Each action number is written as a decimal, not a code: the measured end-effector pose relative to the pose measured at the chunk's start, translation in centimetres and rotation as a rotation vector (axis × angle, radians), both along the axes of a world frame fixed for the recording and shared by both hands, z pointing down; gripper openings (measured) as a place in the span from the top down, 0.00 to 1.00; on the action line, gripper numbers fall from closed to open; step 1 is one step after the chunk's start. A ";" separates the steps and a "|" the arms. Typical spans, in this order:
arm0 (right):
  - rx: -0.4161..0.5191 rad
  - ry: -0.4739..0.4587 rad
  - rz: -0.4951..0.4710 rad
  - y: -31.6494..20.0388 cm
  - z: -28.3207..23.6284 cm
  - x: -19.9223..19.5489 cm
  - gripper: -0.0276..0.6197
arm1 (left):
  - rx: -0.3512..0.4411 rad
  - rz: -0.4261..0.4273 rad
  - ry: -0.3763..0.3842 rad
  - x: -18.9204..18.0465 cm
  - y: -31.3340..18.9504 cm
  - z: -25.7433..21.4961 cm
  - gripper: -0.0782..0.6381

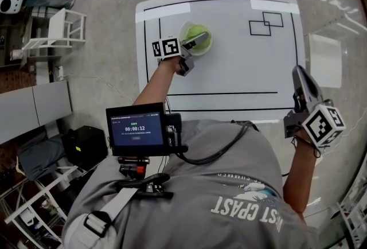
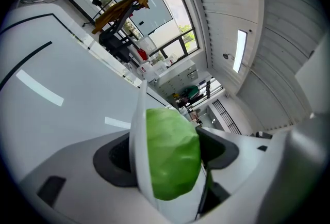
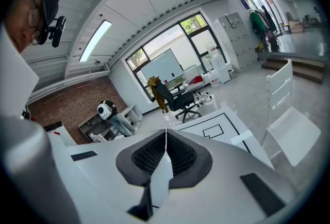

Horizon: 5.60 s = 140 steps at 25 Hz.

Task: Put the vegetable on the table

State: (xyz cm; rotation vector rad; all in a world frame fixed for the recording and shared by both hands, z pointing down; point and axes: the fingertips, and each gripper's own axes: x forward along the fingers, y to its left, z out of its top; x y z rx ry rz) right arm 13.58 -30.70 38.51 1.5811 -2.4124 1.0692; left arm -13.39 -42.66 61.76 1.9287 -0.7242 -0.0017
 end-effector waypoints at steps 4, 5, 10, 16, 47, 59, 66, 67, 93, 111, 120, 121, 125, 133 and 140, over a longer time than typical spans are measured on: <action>-0.003 0.005 -0.019 -0.3 0.0 -0.5 0.95 | -0.001 -0.009 0.022 -0.6 0.0 -0.2 0.42; 0.001 0.008 -0.028 -0.4 -0.1 -0.6 0.95 | 0.002 -0.006 0.022 -0.5 0.1 -0.2 0.42; -0.002 0.003 -0.038 -0.8 0.1 -1.0 0.95 | 0.019 0.006 0.015 -0.5 0.2 -0.4 0.42; -0.002 0.000 -0.042 -1.0 0.2 -1.1 0.95 | 0.038 0.016 -0.022 -0.7 0.5 -0.5 0.41; -0.061 -0.001 -0.019 0.3 1.9 -0.8 0.95 | 0.107 -0.006 -0.114 -1.2 -0.1 -1.4 0.41; -0.140 -0.024 -0.042 1.6 4.7 -2.0 0.95 | 0.075 -0.048 -0.078 -2.1 0.2 -1.2 0.41; -0.164 -0.034 -0.049 1.9 5.7 -2.4 0.95 | 0.057 -0.082 -0.049 -2.5 0.5 -1.2 0.41; -0.167 -0.035 -0.051 1.9 5.7 -2.5 0.95 | 0.058 -0.083 -0.048 -2.5 0.5 -1.2 0.41; -0.240 -0.033 -0.095 2.5 8.6 -4.1 0.95 | 0.051 -0.146 -0.023 -3.2 1.1 -1.6 0.41; -0.231 -0.032 -0.097 2.1 9.2 -4.1 0.95 | 0.126 -0.026 -0.306 -2.9 1.2 -1.3 0.40; -0.229 -0.036 -0.102 2.2 9.5 -4.2 0.95 | 0.159 0.026 -0.407 -3.2 1.5 -0.9 0.39; -0.229 -0.036 -0.101 2.2 9.5 -4.2 0.95 | 0.163 0.029 -0.415 -3.2 1.4 -0.9 0.39; -0.232 -0.033 -0.098 2.2 9.7 -4.1 0.95 | 0.180 0.047 -0.441 -3.3 1.2 -0.9 0.36; -0.236 -0.030 -0.099 2.4 9.7 -4.1 0.95 | 0.161 0.019 -0.390 -4.2 1.3 -0.9 0.36; -0.246 -0.026 -0.112 2.4 9.9 -4.2 0.95 | 0.089 -0.030 -0.381 -6.1 2.4 1.2 0.31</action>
